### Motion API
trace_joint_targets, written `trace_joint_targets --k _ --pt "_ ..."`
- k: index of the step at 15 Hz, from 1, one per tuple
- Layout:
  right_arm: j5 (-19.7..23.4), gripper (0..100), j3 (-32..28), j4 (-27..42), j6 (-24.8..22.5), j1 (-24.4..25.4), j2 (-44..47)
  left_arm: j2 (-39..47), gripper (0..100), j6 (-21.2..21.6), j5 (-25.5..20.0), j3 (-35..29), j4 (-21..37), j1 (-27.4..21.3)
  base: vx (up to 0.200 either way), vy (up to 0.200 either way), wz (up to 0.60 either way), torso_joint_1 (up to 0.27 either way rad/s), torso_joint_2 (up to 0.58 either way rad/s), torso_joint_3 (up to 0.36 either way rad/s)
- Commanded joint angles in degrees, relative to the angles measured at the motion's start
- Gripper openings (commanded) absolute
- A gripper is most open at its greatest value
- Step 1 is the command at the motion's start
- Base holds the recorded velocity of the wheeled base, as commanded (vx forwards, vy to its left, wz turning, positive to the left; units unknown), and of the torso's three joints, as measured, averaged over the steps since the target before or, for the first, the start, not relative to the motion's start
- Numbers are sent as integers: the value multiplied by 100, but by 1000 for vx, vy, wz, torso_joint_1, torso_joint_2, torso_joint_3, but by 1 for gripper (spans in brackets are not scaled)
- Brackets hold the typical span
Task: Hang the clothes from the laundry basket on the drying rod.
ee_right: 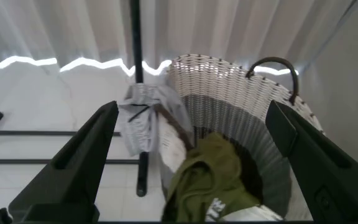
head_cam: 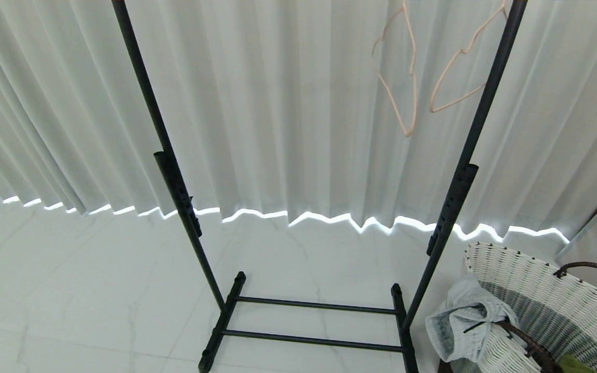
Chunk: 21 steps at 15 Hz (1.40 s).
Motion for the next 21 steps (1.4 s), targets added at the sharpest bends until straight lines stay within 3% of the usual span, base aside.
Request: trace_joint_targets --k 1,6,13,14,16,17,19,20,21 --pt "1 100 0 0 2 -4 -2 7 100 -3 -1 1 2 2 0 -200 0 2 -2 7" --pt "19 100 0 0 -104 -4 -2 7 100 -29 -1 1 2 2 0 -80 0 0 1 1" --pt "256 100 0 -9 -754 -4 -2 7 100 -56 -10 1 2 2 0 0 0 0 0 0" --pt "256 100 9 -35 -737 -4 -2 7 100 -56 -1 1 2 2 0 0 0 0 0 0" --pt "379 100 -791 -132 -139 233 622 7 100 -56 -10 1 2 2 0 0 0 0 0 0" --pt "361 100 -958 -79 -324 321 1017 7 100 -56 -1 1 2 2 0 0 0 0 0 0" --pt "221 100 -1002 237 -1396 286 2019 7 100 -56 -1 1 2 2 0 0 0 0 0 0" --pt "1 100 -1028 299 -1730 286 2652 7 100 -56 -10 1 2 2 0 0 0 0 0 0" --pt "-632 100 -1046 281 -2301 233 3583 7 100 -56 -10 1 2 2 0 0 0 0 0 0"
